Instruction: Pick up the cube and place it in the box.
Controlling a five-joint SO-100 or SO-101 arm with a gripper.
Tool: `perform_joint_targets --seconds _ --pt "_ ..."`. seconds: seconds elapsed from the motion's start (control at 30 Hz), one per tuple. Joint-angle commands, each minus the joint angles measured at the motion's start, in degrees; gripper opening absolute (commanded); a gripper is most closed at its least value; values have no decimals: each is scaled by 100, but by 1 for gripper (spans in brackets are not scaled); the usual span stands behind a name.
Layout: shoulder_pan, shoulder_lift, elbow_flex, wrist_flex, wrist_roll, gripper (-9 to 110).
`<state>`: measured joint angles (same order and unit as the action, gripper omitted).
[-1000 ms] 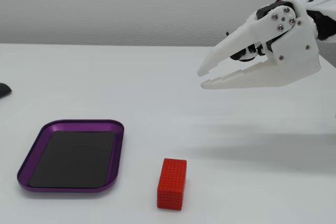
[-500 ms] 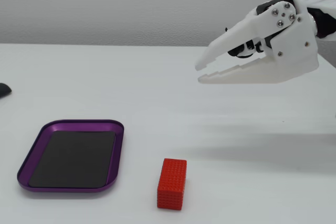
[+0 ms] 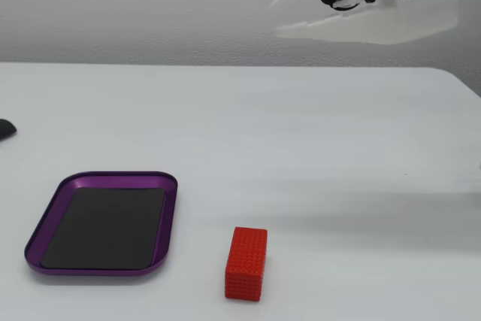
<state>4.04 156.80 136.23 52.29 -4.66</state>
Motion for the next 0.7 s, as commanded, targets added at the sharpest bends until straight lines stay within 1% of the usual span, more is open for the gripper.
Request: perform_joint_targets --seconds 0.0,0.17,0.33,0.43,0.5,0.57,0.67 --pt "-35 -1441 -1441 536 -193 0" --pt "-88 -3700 -3401 1731 -290 2" --pt "-703 -5150 -4588 2672 -325 17" --pt "-1283 -5282 -4720 2777 -343 26" --pt "-1635 -5291 -4720 2769 -325 29" --pt "-1837 -5335 -4685 2769 -316 30" --pt "-1854 -5344 -4271 2672 -360 30"
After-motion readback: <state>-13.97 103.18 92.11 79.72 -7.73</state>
